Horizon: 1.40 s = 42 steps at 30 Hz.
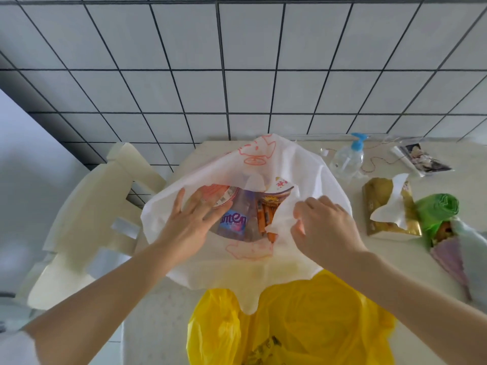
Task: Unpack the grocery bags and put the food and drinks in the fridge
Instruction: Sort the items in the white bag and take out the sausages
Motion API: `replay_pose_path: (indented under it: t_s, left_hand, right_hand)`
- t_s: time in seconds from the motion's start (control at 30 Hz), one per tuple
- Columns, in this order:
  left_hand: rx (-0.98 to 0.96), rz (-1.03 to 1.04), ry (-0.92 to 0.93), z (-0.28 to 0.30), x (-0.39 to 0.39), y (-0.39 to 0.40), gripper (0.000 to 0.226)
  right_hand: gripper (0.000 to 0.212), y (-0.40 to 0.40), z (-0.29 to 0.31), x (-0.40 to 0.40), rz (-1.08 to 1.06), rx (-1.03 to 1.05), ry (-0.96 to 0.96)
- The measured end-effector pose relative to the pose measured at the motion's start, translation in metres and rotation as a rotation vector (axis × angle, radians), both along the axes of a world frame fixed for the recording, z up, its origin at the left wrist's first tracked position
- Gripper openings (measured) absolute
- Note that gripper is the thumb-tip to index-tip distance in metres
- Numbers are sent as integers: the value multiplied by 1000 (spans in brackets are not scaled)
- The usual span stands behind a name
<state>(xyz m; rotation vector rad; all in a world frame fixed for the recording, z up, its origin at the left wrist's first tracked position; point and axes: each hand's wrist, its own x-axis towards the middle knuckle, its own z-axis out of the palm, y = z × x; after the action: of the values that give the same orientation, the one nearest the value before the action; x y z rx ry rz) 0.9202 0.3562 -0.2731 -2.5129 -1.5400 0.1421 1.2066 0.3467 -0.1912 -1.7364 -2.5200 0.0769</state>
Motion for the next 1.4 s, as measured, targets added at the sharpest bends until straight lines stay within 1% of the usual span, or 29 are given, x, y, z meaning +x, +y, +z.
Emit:
replay_pose_path:
  t_s: [0.03, 0.07, 0.1, 0.13, 0.2, 0.23, 0.3, 0.37, 0.5, 0.53, 0.6, 0.63, 0.73, 0.8, 0.83, 0.9, 0.93, 0.97, 1.03, 1.07, 1.13, 1.2, 1.23, 1.3, 1.4]
  left_hand:
    - [18, 6, 8, 2, 1, 3, 103]
    - [39, 10, 13, 2, 1, 5, 104]
    - [52, 22, 10, 2, 1, 8, 105]
    - [50, 48, 4, 3, 1, 11, 107]
    - [59, 115, -23, 4, -2, 17, 110]
    - [67, 138, -34, 6, -4, 20, 112]
    - [71, 133, -45, 10, -11, 28, 110]
    - [75, 120, -54, 15, -20, 38, 98]
    - [12, 188, 16, 10, -42, 61, 93]
    - [-11, 189, 29, 7, -46, 67, 91]
    - [-56, 213, 35, 3, -51, 77, 78]
    - [-82, 239, 28, 2, -52, 82, 76]
    - [-178, 308, -54, -6, -61, 96, 84]
    - [-232, 388, -157, -12, -67, 105, 83]
    - [-251, 432, -199, -13, -70, 110, 77]
    - [-268, 470, -249, -19, -76, 120, 58]
    - [-273, 458, -272, -21, -78, 124, 56]
    - [-290, 438, -296, -23, -79, 127, 61]
    - [-328, 425, -306, -26, -76, 132, 69]
    - [-328, 427, -289, -28, -73, 135, 70]
    - [-313, 462, -266, -30, -66, 141, 65]
    - [-269, 534, -215, -32, -61, 148, 61]
    - [-233, 566, -179, -33, -60, 151, 60]
    - [-188, 629, -150, -37, -63, 156, 59]
    - [-201, 696, -111, -48, -71, 156, 52]
  right_hand:
    - [18, 3, -2, -8, 66, 81, 69]
    - [22, 8, -4, -15, 123, 125, 92]
    - [29, 13, -9, -21, 151, 94, 62]
    - [39, 19, -14, -25, 135, 4, -19]
    - [66, 30, -26, -26, 20, -184, -143]
    - [75, 36, -30, -23, -42, -227, -160]
    - [79, 46, -32, -18, -120, -213, -113]
    - [78, 58, -29, -13, -181, -205, -66]
    - [81, 93, -35, 6, -256, -285, -46]
    - [81, 102, -37, 10, -245, -309, -1]
    - [82, 121, -42, 18, -221, -352, 153]
    - [82, 130, -45, 21, -221, -362, 225]
    - [80, 155, -48, 25, -255, -361, 446]
    - [63, 167, -48, 24, -268, -367, 558]
    - [55, 173, -48, 22, -284, -381, 588]
    - [48, 186, -54, 20, -337, -406, 599]
    - [46, 193, -59, 20, -370, -418, 611]
    - [45, 198, -62, 19, -395, -434, 624]
    - [39, 208, -75, 18, -419, -466, 694]
    - [35, 213, -81, 17, -444, -487, 771]
    - [31, 223, -86, 14, -529, -522, 933]
    - [33, 230, -90, 14, -589, -559, 1048]
    - [36, 232, -92, 16, -591, -579, 1060]
    - [44, 232, -98, 19, -566, -623, 1016]
    - [43, 224, -108, 29, -452, -631, 755]
